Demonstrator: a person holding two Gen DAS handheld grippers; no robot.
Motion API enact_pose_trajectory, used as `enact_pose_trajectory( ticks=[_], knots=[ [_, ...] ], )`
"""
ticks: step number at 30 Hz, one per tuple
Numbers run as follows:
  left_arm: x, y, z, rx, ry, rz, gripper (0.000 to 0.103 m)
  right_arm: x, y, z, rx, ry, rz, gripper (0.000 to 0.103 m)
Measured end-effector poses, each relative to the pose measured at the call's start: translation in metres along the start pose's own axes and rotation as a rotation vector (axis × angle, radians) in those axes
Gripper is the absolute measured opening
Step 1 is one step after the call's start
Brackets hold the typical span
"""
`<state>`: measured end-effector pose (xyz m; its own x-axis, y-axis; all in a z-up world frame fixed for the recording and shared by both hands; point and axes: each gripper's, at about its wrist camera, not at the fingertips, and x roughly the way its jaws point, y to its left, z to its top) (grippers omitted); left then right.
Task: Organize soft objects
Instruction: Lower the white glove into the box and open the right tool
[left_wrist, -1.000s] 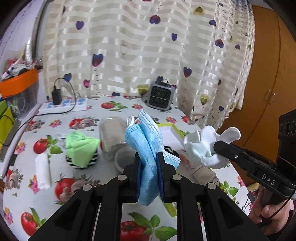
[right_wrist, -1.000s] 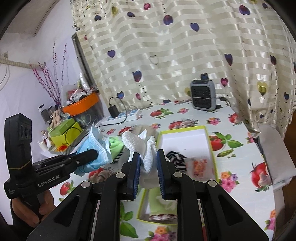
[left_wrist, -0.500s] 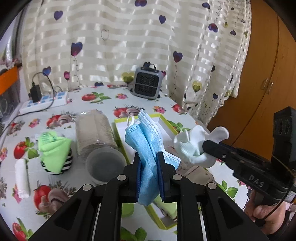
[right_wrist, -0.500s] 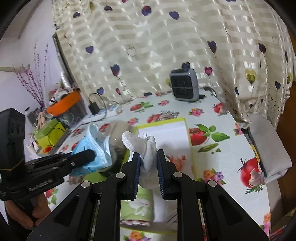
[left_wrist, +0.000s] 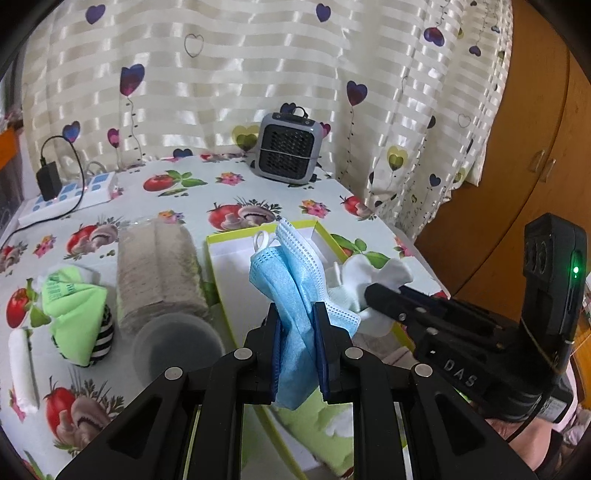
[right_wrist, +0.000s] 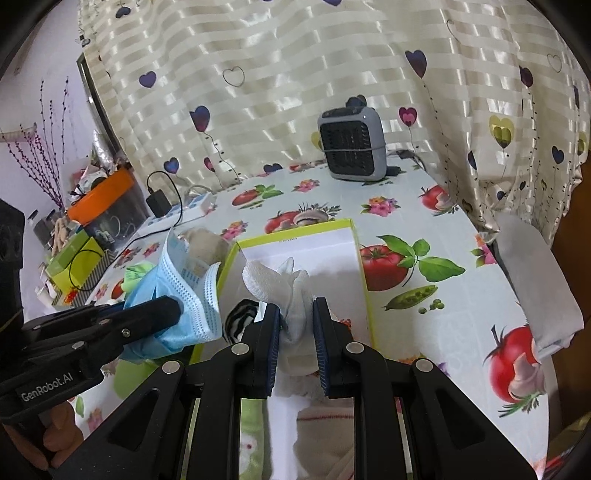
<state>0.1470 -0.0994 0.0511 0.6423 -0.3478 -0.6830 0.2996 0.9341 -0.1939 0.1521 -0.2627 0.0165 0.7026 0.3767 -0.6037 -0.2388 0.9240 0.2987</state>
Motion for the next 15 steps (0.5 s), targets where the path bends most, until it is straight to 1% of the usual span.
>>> enact_pose_trajectory(
  ticks=[6,9,12,15],
  knots=[
    [0.012,-0.009,0.007,0.007,0.011,-0.013,0.016,0.008,-0.005,0.003,-0.001,0.023,-0.001,0.022],
    [0.018,-0.012,0.009,0.004,0.019,-0.016,0.019,0.008,-0.003,0.001,-0.019,0.031,-0.011,0.026],
    [0.027,-0.012,0.01,-0.004,0.044,-0.018,0.021,0.004,0.0,0.0,-0.033,0.028,-0.021,0.036],
    [0.037,-0.009,0.01,-0.022,0.068,-0.017,0.025,-0.003,-0.002,-0.001,-0.032,0.014,-0.028,0.036]
  ],
)
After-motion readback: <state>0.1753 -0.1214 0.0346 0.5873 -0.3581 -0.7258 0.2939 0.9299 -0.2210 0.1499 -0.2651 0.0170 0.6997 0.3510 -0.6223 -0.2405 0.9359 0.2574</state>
